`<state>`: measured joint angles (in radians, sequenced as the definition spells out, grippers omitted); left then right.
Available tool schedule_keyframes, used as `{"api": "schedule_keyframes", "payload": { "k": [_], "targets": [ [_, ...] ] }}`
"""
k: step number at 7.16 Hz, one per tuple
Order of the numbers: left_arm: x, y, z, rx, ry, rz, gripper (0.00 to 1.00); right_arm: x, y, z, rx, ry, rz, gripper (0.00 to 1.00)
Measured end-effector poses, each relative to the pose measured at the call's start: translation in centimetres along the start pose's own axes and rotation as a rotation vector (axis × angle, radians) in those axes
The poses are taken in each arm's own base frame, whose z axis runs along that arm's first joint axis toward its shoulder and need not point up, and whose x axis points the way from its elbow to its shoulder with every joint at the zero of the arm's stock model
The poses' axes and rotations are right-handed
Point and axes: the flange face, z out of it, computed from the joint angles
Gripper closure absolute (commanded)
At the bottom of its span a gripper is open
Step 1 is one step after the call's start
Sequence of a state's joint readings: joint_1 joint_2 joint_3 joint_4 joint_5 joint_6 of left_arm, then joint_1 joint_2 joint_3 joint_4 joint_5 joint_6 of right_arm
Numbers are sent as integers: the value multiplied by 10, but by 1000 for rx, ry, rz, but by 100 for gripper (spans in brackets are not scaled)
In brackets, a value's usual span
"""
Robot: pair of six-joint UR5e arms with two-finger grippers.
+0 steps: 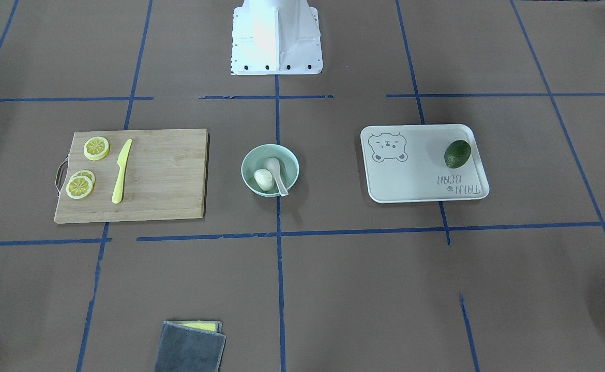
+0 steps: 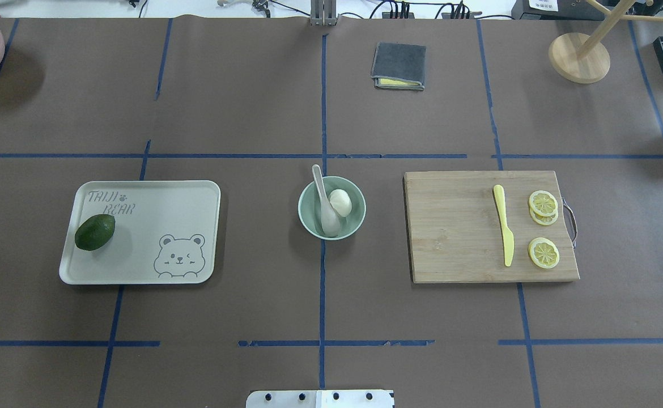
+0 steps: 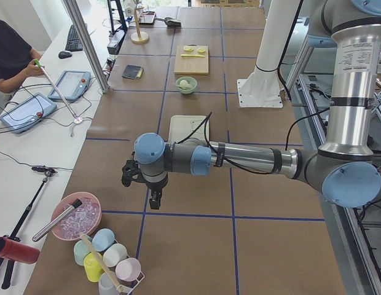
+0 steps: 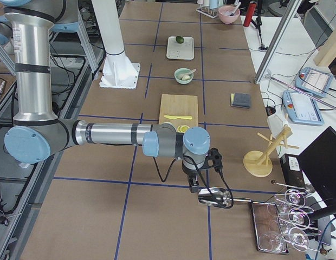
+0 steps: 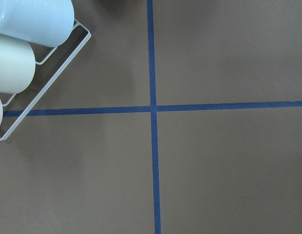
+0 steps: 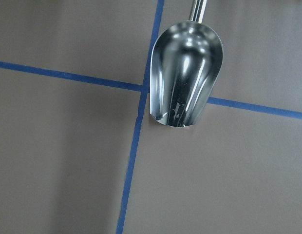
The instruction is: Put spoon and bun in bowl
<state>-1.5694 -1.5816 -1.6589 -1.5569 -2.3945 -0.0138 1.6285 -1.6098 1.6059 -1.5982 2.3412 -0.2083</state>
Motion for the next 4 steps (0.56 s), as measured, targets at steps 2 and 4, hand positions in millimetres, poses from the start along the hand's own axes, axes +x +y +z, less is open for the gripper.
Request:
{"api": "schedule_keyframes", "payload": {
  "k": [2,4],
  "targets": [
    [-1,0,1,-2,0,-1,0,9,6,8,-15,1,25,0],
    [-3,0,2,-5,-1,-5,0,12,7,10,-19,0,37,0]
  ]
}}
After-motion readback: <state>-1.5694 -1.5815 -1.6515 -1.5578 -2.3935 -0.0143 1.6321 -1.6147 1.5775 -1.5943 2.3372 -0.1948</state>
